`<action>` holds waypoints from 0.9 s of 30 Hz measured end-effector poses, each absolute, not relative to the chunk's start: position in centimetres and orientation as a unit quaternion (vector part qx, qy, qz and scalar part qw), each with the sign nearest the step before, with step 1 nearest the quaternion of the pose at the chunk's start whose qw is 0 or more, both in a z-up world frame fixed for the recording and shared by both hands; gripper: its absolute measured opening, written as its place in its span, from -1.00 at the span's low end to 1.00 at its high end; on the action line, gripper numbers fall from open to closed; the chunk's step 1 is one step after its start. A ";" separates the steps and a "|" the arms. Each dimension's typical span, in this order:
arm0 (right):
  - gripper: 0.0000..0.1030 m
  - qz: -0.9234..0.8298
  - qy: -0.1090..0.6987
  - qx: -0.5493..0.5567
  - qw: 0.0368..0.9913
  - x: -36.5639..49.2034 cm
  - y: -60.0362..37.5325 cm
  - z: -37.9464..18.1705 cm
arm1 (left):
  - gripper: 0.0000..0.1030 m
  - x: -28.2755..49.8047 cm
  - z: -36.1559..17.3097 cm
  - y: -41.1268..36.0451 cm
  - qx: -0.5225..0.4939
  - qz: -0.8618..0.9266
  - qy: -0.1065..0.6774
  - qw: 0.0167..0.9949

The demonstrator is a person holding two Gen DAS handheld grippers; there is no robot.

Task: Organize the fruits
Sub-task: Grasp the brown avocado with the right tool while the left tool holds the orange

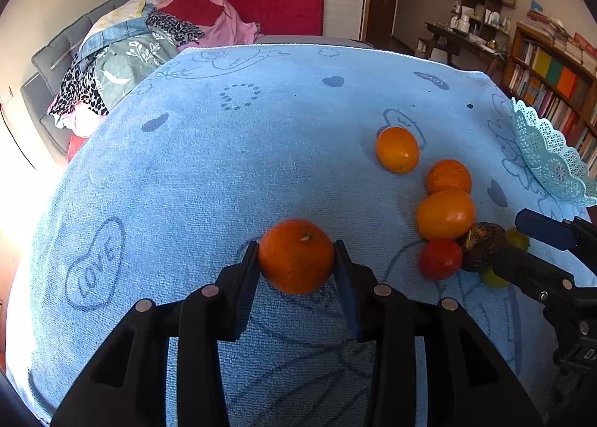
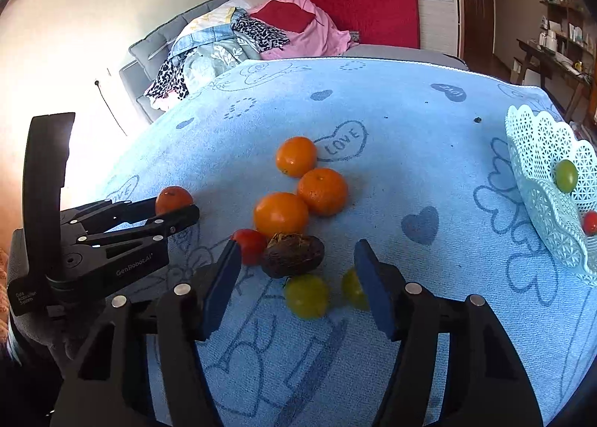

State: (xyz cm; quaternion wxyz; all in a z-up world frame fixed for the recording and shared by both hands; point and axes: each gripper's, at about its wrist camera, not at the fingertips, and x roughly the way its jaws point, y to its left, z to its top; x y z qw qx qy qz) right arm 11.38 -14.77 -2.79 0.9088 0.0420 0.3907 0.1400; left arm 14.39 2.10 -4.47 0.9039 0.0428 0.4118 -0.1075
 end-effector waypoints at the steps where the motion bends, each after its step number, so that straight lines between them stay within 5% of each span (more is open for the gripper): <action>1: 0.25 0.142 0.393 0.042 0.908 11.6 -14.7 -2.9 | -0.23 14.4 -4.5 2.1 0.042 -0.107 0.412 0.904; 9: 0.24 0.167 0.410 0.015 0.897 13.1 -13.8 -3.5 | -0.23 14.5 -4.5 2.1 0.042 -0.107 0.414 0.903; 27: -0.17 0.182 0.425 0.001 0.887 12.9 -14.0 -3.8 | -0.23 14.5 -4.6 2.1 0.042 -0.107 0.415 0.903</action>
